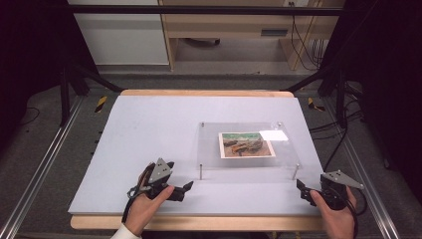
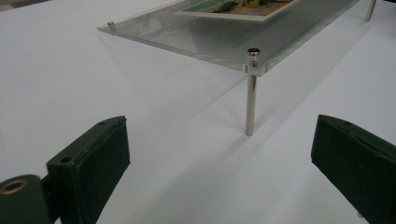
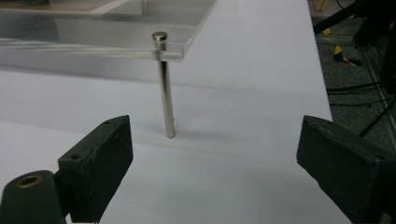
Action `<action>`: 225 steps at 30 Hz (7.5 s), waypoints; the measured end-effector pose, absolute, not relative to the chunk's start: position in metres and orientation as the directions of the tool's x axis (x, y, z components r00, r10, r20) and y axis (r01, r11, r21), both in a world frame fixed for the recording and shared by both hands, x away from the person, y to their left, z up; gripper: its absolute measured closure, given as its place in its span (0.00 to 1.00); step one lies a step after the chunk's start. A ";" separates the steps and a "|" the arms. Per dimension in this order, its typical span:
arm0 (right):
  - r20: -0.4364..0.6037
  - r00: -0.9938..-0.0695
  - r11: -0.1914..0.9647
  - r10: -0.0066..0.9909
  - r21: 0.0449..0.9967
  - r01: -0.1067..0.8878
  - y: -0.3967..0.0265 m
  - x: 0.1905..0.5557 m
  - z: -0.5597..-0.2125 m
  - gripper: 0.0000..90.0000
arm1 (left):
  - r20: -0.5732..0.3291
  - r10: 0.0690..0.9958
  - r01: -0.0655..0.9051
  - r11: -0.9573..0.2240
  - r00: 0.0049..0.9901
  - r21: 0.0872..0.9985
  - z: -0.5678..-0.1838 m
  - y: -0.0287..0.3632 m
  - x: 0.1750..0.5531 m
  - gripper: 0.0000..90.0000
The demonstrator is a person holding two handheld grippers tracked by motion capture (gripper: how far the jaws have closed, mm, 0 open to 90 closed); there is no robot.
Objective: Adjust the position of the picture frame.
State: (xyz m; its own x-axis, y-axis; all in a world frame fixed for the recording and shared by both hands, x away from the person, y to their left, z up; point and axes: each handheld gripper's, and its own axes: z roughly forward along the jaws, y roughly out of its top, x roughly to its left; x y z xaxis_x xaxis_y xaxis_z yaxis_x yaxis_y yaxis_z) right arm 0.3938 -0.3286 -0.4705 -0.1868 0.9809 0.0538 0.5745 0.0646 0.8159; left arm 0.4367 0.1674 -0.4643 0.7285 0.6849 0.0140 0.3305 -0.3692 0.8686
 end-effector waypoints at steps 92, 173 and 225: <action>0.159 -0.365 -0.001 0.917 0.918 0.396 -0.298 0.435 -0.450 0.94 | -0.155 0.700 0.334 -0.126 0.697 0.934 -0.448 0.137 0.466 0.93; 0.162 -0.459 0.082 0.874 0.881 0.466 -0.185 0.480 -0.464 0.94 | -0.134 0.800 0.412 -0.151 0.585 0.898 -0.461 0.241 0.486 0.94; 0.159 -0.456 0.142 0.876 0.817 0.559 -0.198 0.469 -0.473 0.41 | -0.078 0.807 0.466 -0.257 0.586 0.847 -0.469 0.250 0.474 0.42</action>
